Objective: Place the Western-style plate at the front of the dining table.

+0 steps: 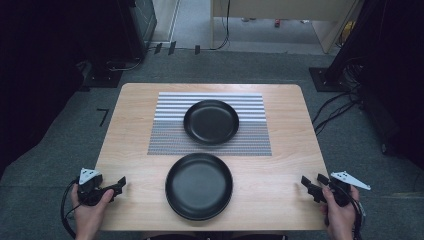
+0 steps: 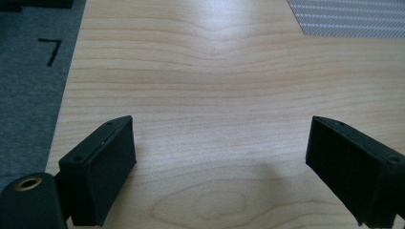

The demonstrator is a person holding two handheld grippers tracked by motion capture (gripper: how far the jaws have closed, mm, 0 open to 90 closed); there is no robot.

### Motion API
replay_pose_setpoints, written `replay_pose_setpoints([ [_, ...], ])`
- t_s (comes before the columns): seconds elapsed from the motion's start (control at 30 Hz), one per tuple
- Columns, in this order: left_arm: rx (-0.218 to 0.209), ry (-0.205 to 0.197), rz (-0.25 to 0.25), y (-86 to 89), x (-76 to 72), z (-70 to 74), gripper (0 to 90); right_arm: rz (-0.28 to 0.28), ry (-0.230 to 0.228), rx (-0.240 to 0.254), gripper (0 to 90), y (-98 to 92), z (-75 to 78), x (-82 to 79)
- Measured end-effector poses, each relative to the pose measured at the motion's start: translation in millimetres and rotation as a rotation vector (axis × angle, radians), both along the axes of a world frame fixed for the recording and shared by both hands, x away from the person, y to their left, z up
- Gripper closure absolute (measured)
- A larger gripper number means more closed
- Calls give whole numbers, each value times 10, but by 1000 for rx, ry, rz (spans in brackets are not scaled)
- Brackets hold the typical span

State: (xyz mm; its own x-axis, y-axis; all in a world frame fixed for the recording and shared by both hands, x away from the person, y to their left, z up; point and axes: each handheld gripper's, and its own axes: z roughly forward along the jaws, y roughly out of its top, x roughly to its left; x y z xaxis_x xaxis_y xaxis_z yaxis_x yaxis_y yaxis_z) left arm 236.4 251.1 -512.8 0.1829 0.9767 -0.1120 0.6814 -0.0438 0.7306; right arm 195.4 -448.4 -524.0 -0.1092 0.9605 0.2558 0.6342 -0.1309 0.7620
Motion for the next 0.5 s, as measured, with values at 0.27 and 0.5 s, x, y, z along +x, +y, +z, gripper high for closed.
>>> replay_pose_setpoints([
  [0.27,116,-8,-18,-133,-33,-51,94,19,35,-194,232,238,-3,0],
  [0.5,114,-9,-27,-124,-32,-53,95,59,39,-235,215,313,-7,2],
])
